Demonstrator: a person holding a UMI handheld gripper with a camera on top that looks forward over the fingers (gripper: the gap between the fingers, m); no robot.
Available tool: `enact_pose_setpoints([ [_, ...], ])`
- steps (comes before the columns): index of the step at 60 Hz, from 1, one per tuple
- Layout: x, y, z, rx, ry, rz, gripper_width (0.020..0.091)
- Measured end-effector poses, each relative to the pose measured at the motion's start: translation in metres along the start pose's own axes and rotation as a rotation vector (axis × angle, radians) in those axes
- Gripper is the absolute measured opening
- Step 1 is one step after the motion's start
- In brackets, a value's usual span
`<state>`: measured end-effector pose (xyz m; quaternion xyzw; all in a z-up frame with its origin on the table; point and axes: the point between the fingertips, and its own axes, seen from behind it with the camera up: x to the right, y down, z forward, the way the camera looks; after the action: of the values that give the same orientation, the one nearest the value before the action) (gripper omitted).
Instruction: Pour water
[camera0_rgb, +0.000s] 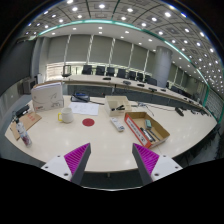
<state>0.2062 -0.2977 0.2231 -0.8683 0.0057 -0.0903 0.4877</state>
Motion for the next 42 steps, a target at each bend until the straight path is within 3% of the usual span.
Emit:
enact_pose_setpoints([
  [18,-0.087,0.012,-0.005,-0.005,-0.077,-0.037,0.0858],
  [42,-0.334,0.066,-0.022,-0.007,-0.311,-0.075,0.0859],
])
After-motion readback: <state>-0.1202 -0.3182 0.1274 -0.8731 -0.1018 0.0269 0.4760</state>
